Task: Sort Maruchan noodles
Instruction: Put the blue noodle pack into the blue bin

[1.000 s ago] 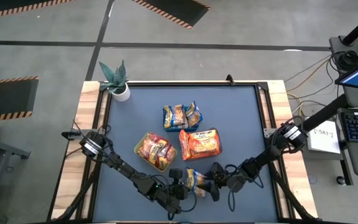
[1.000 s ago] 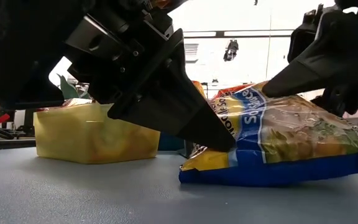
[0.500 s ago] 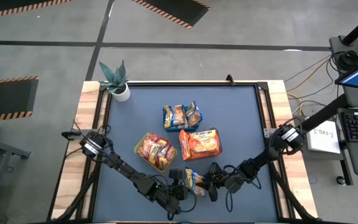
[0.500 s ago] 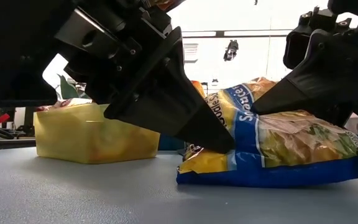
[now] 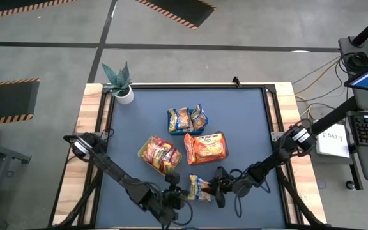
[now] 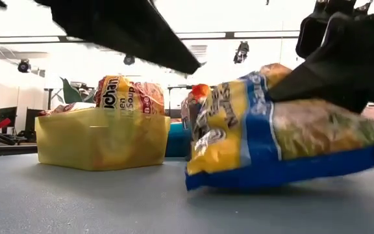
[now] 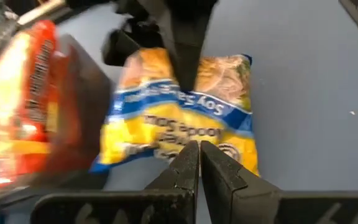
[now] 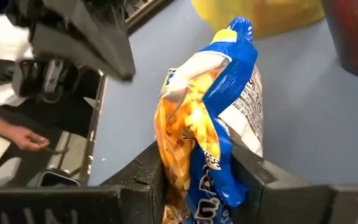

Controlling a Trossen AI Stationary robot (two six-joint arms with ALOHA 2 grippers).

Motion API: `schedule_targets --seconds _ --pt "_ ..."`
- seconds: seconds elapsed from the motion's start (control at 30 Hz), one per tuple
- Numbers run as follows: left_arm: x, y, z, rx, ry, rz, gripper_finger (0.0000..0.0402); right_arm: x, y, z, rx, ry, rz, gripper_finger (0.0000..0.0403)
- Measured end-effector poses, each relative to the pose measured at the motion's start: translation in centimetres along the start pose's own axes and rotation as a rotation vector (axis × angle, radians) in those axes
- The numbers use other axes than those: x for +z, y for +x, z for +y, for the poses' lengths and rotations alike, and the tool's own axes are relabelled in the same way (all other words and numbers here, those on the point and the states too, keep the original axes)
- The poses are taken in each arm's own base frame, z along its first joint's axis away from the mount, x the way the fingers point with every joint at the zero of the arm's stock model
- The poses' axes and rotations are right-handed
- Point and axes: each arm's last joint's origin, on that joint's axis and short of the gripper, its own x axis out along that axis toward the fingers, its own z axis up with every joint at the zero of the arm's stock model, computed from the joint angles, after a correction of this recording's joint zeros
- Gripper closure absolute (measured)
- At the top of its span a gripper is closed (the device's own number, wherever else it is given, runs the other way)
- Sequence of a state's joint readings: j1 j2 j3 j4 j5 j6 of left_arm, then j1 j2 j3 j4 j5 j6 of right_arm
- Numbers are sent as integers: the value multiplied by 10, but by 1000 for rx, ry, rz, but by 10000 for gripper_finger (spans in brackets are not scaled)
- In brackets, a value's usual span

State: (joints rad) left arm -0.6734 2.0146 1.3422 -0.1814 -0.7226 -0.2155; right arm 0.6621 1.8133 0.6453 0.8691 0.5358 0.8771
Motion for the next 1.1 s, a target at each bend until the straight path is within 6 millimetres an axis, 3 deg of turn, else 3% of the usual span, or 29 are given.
schedule_targets --seconds 0.4,0.73,0.93,1.1 --pt "10 -51 41 80 42 5 402 23 -12 19 98 -55 -34 290" --pt "10 -100 57 6 42 -160 402 74 -45 50 240 -157 -173 290" --pt "0 -105 61 -9 19 -252 402 108 -61 55 233 -256 -277 290" --pt "-5 -104 61 -9 25 -260 402 135 -59 50 65 -338 -357 290"
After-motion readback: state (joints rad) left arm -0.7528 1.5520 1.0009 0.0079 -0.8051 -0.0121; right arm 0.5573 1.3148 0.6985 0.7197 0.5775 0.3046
